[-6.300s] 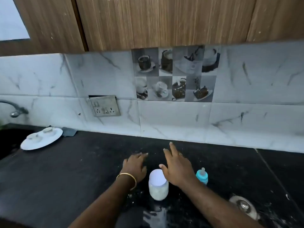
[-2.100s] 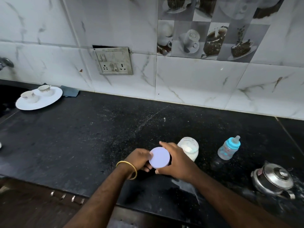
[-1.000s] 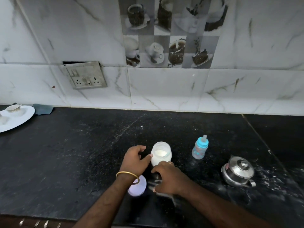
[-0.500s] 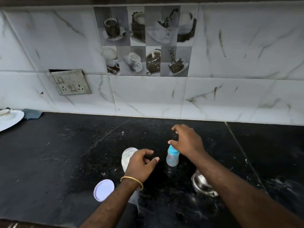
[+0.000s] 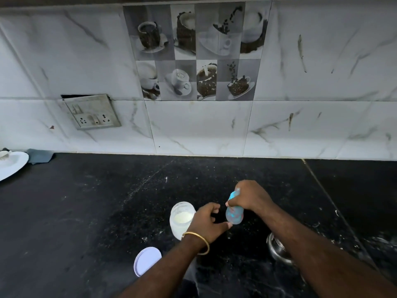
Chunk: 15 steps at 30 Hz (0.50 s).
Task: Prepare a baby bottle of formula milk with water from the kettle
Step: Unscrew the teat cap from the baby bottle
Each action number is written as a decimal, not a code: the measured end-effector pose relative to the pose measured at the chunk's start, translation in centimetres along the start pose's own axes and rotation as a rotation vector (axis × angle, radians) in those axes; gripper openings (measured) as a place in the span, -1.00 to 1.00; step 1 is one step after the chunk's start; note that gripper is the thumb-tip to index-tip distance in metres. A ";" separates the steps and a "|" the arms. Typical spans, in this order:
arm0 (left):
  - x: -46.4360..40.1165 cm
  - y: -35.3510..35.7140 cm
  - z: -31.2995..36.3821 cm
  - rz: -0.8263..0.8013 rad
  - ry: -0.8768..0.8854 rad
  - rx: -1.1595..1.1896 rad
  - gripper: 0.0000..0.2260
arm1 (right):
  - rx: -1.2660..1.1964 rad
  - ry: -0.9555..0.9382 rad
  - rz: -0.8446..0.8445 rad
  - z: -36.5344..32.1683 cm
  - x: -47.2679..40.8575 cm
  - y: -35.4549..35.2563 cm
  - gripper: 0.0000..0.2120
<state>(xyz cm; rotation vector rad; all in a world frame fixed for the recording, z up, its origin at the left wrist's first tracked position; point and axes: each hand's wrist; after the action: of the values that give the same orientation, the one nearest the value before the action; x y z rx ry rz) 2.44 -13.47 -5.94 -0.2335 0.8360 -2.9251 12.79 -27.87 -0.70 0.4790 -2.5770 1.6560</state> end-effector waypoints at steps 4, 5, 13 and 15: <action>-1.5 0.7 0.4 -0.063 0.124 0.165 -0.52 | -0.095 -0.003 0.008 -2.3 1.4 -1.2 -0.62; -1.8 0.8 0.5 -0.050 0.131 0.196 -0.54 | -0.116 0.002 0.016 -2.9 1.8 -1.4 -0.61; -2.7 1.8 -0.7 -0.001 0.096 0.277 -0.67 | -0.035 0.017 -0.023 -4.3 3.6 -2.2 -0.59; -2.8 1.8 -0.6 -0.003 0.094 0.264 -0.67 | 0.000 -0.024 -0.039 -4.1 3.4 -2.4 -0.60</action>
<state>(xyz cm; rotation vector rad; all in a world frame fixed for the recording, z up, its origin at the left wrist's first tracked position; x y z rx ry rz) 5.16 -14.32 -7.74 -0.0771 0.4505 -3.0265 9.68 -25.86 3.85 0.5491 -2.5668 1.6488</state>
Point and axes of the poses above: each hand's wrist, its own x-axis away from the middle knuckle, its own y-axis out of the palm, z = x × y, and after that the axes turned 4 degrees about -x, right-handed
